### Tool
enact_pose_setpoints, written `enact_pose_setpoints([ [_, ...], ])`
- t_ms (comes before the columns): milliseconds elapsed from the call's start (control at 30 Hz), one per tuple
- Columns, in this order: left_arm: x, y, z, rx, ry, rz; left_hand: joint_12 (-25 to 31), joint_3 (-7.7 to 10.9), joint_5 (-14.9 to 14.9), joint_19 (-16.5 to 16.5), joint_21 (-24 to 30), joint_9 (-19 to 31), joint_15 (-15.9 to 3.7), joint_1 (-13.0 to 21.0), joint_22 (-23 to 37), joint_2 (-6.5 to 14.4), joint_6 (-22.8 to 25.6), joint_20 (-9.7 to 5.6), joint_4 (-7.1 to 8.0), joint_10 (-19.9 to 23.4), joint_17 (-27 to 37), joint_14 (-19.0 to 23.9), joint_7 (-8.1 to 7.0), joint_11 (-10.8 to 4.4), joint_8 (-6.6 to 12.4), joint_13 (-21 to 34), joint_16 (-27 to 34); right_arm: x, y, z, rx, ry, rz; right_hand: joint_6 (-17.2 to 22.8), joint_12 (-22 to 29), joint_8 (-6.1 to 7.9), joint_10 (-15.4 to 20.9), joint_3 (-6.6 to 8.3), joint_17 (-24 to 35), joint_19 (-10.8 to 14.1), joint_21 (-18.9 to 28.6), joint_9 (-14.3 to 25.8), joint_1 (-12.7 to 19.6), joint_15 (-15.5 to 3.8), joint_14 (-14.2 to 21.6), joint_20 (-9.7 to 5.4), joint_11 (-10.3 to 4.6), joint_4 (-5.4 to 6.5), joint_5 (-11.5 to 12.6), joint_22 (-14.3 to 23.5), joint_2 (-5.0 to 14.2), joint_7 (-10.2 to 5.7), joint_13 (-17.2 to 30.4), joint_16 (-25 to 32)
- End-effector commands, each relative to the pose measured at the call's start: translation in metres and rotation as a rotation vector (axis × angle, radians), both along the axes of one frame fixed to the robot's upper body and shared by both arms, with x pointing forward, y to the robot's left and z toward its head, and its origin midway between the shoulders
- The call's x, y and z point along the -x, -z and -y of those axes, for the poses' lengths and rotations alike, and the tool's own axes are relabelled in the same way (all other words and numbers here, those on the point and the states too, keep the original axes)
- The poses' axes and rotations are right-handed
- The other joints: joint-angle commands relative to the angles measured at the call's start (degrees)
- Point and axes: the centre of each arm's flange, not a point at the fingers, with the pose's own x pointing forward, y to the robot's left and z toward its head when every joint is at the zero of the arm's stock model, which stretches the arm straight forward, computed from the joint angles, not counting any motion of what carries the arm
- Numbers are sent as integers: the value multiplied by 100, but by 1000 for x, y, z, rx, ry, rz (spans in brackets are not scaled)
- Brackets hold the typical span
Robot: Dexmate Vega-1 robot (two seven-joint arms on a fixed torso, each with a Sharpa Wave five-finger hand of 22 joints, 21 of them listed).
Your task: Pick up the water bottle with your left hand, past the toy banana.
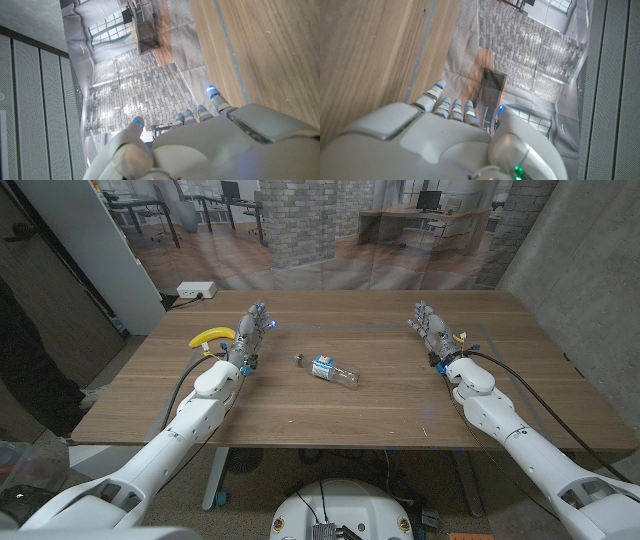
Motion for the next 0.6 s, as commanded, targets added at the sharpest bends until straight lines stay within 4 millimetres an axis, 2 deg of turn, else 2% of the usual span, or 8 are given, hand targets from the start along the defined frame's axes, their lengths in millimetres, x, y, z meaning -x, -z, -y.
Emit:
enact_pose_setpoints([
  [33, -2, -2, 0, -10, -3, -2, 29, 40, 21, -907, 18, 29, -8, 13, 17, 358, -303, -24, -12, -308, 13, -588, -3, -9, 23, 21, 35, -4, 1, 1, -4, 1, -6, -4, 41, 29, -7, 48, 22, 35, 36, 10, 31, 7, -62, 6, 45, -12, 24, 15, 44, 54, 17, 39],
  [233, -4, -6, 0, -26, -1, 2, 33, 20, 16, -894, -3, 28, -16, 40, 12, 294, -302, -37, -52, -302, 7, -582, -11, -31, 25, 21, 34, -5, 1, 2, -8, 0, -6, -7, 42, 28, -6, 53, 22, 34, 36, 10, 24, 8, -64, 6, 61, -13, 21, 15, 40, 54, 17, 39],
  [600, -3, -20, -1, -122, -11, 14, 40, 1, -17, -874, -102, 29, -19, 264, -10, 66, -304, -72, -304, -282, -21, -552, -23, -24, 35, 18, 25, -7, 2, 4, -15, 0, -8, -6, 43, 29, -2, 65, 22, 35, 37, 10, 13, 14, -63, 12, 60, -17, 16, 15, 33, 56, 17, 39],
])
